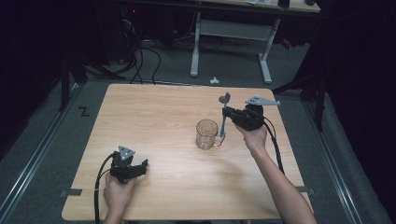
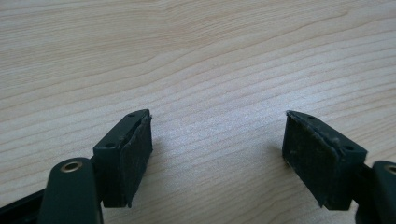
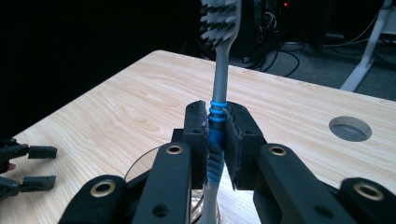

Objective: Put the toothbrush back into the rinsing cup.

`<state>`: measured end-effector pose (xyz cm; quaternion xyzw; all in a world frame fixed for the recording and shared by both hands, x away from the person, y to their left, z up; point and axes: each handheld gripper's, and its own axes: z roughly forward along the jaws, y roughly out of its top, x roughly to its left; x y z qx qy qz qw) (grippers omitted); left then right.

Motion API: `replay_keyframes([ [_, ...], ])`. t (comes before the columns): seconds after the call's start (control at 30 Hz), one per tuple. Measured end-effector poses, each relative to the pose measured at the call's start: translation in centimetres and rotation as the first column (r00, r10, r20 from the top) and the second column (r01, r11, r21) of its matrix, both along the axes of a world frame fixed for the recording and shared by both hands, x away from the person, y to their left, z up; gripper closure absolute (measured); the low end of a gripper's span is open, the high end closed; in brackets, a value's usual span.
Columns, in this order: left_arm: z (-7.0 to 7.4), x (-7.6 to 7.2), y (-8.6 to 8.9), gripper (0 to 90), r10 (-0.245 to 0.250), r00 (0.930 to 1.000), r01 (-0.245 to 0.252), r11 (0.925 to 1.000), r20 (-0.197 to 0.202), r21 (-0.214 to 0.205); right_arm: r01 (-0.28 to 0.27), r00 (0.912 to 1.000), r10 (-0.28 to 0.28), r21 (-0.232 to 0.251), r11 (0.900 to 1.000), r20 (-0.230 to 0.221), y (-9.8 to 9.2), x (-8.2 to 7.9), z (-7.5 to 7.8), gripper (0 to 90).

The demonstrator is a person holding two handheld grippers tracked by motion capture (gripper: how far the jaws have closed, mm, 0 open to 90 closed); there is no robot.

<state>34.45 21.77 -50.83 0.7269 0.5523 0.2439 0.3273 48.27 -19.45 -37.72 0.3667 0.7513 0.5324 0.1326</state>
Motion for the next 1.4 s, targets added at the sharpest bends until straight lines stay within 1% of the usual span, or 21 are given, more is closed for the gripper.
replay_keyframes([
  [0.1,0.0,0.0,0.0,24.8,0.000,1.0000,0.000,1.0000,0.000,0.000,-0.007,1.0000,0.007,-0.016,0.9999,0.003,0.1,-0.1,0.0,79.9],
  [0.27,0.0,0.0,0.0,24.8,0.000,1.0000,0.000,1.0000,0.000,0.000,-0.010,1.0000,0.010,-0.025,0.9996,-0.003,0.2,-0.2,-0.1,79.9],
  [0.57,0.0,0.0,0.0,24.7,0.000,1.0000,0.000,1.0000,0.000,0.000,-0.013,0.9999,0.013,-0.044,0.9990,0.002,0.1,-0.5,-0.1,79.9],
  [1.0,0.0,0.0,0.0,24.7,0.000,1.0000,0.000,1.0000,0.000,0.000,-0.009,0.9999,0.009,-0.048,0.9988,-0.006,-0.4,-0.9,-1.0,79.8],
  [1.27,0.0,0.0,0.0,24.8,0.000,1.0000,0.000,1.0000,0.000,0.000,-0.011,0.9999,0.012,-0.063,0.9979,0.006,-0.2,-1.1,-1.0,79.8],
  [1.4,0.0,0.0,0.0,24.8,0.000,1.0000,0.000,1.0000,-0.001,0.000,-0.017,0.9998,0.018,-0.079,0.9968,0.012,0.0,-1.3,-1.0,79.9],
])
